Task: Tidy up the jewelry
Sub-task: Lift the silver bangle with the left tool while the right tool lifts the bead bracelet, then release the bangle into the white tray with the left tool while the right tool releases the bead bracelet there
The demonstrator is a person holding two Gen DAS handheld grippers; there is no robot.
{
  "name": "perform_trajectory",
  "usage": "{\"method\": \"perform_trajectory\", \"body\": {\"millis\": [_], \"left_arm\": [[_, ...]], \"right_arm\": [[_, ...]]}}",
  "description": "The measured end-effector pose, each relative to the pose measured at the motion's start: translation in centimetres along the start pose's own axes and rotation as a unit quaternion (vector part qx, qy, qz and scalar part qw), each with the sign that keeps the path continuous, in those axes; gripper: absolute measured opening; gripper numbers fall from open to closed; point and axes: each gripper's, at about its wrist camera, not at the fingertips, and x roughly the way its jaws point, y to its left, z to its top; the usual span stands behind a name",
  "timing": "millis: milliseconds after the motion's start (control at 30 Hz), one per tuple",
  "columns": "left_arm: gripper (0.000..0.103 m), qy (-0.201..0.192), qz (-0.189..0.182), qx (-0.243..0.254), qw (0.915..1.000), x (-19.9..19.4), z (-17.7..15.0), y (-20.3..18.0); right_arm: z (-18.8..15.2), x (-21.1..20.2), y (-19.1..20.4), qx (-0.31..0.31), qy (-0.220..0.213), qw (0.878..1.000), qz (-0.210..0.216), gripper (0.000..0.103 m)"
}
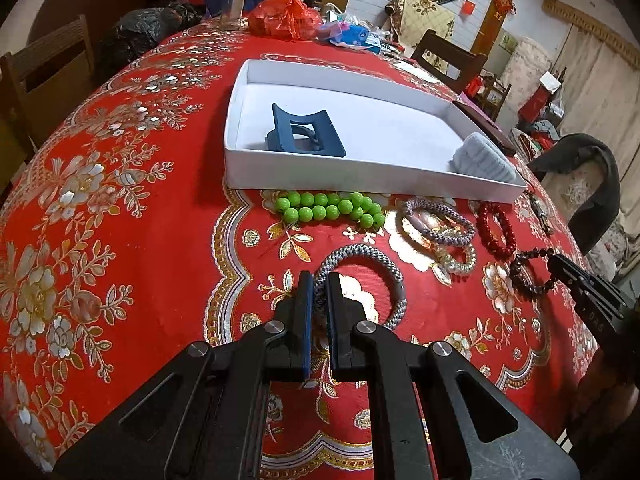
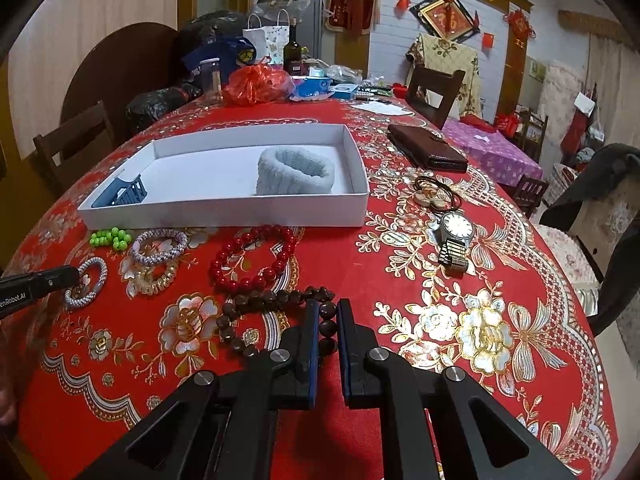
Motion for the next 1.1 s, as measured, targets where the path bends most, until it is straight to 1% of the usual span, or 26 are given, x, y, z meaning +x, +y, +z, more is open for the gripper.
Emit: {"method": "perform_trajectory", "body": {"millis": [300,500,633,833,933,1000,1100], "left_arm": [[0.005,0.0,0.0,0.0,1.0,0.0,0.0,0.0],[0.005,0.0,0.0,0.0,1.0,0.0,0.0,0.0],[0.005,0.0,-0.003,-0.002,1.0,0.1,0.0,0.1],[0.005,0.0,-0.01,-0.008,0.9999,0.0,0.0,0.3],[0.005,-0.001,-0.01,-0.009,0.9999,0.0,0.0,0.4],[0.005,-0.008,-0.011,-0.013,0.9998,-0.3,0.0,0.7],[0.005,-0.017,-0.012,-0.014,0.9997,-0.8,0.1,0.7]], "right_arm": [[0.0,0.0,-0.1,0.002,-0.001,1.0,0.0,0.008],[0.0,0.0,-0.6,0.017,0.0,1.0,0.002,0.008],[0.0,-0.1,-0.5,0.016,-0.003,1.0,-0.001,0.008],[-0.1,-0.4,-0.6,0.017,-0.008,1.0,0.004,0.008],[-0.1,-0.8,-0.3,0.007,-0.02,1.0,0.009,0.008],[-0.1,-1.2,0.0,0.001,-0.03,0.999,0.014,0.008],[0.8,-2.2,-0.3,0.021,-0.044,0.998,0.034,0.008]]}}
